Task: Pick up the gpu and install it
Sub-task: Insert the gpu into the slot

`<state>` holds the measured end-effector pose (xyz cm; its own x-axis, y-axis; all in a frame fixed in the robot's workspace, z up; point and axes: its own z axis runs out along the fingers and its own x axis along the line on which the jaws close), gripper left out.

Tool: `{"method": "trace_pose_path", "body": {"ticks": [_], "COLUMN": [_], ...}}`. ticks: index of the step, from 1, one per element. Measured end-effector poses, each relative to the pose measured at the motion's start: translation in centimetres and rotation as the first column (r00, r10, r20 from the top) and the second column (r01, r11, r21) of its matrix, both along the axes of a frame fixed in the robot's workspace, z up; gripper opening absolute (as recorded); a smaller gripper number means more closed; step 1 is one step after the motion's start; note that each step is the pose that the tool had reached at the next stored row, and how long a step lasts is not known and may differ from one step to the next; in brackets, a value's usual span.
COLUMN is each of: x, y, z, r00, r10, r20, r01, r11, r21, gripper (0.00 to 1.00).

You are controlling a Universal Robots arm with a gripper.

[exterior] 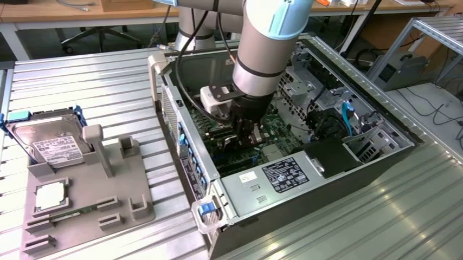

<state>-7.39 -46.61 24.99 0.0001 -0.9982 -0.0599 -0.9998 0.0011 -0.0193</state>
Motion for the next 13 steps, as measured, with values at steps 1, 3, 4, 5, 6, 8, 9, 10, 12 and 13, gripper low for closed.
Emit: {"method": "trace_pose_path", "body": {"ticks": [1,3,4,5,6,8,9,10,12,13], "x": [-0.01,0.0,0.0,-0.01,-0.01,0.0,0.0,0.0,0.0,0.0], "y": [-0.01,-0.02,-0.04,-0.05,-0.05,-0.05,-0.05,-0.05,-0.05,-0.05], "z": [0.1,0.06,0.01,-0.03,-0.05,-0.06,-0.07,-0.07,-0.07,-0.07], "r00": [1.0,1.0,1.0,1.0,1.0,1.0,1.0,1.0,1.0,1.0], "r10": [0.0,0.0,0.0,0.0,0.0,0.0,0.0,0.0,0.0,0.0], "r20": [-0.0007,0.0003,0.0007,0.0011,0.0012,0.0014,0.0015,0.0015,0.0015,0.0015], "r01": [0.0,0.0,0.0,0.0,0.0,0.0,0.0,0.0,0.0,0.0], "r11": [1.0,1.0,1.0,1.0,1.0,1.0,1.0,1.0,1.0,1.0], "r21": [-0.0008,-0.0001,-0.0004,-0.0005,-0.0005,-0.0002,-0.0001,0.0,0.0,0.0], "gripper": [0.27,0.27,0.27,0.27,0.27,0.27,0.27,0.27,0.27,0.27]}}
